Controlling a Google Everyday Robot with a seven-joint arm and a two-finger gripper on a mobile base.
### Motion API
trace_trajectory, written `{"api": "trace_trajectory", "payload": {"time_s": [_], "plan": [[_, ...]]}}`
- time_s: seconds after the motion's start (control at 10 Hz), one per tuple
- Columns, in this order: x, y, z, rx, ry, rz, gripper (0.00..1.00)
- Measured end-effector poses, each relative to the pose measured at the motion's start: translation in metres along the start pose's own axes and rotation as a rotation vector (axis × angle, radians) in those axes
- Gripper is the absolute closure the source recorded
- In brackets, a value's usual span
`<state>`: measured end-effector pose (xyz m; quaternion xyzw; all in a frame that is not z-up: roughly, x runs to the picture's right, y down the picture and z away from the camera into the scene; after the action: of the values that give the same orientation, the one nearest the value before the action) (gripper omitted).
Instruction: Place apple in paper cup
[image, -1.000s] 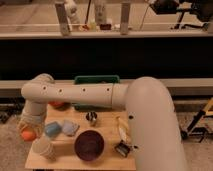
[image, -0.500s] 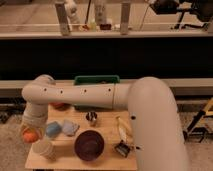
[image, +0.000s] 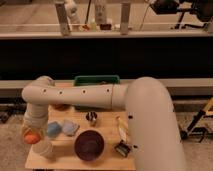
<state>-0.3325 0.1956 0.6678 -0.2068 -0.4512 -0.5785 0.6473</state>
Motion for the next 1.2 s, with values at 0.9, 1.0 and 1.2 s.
{"api": "trace_trajectory", "payload": {"time_s": [0.9,1.0,1.2], "plan": [[-0.0066,-0.0006,0.0002,-0.02,0.006,-0.097,1.0],[-0.0068,0.0002,0.0004,-0.021,0.006,-0.1,1.0],[-0.0088,0.0024,0.0005,-0.025,0.007,-0.111,1.0]]}}
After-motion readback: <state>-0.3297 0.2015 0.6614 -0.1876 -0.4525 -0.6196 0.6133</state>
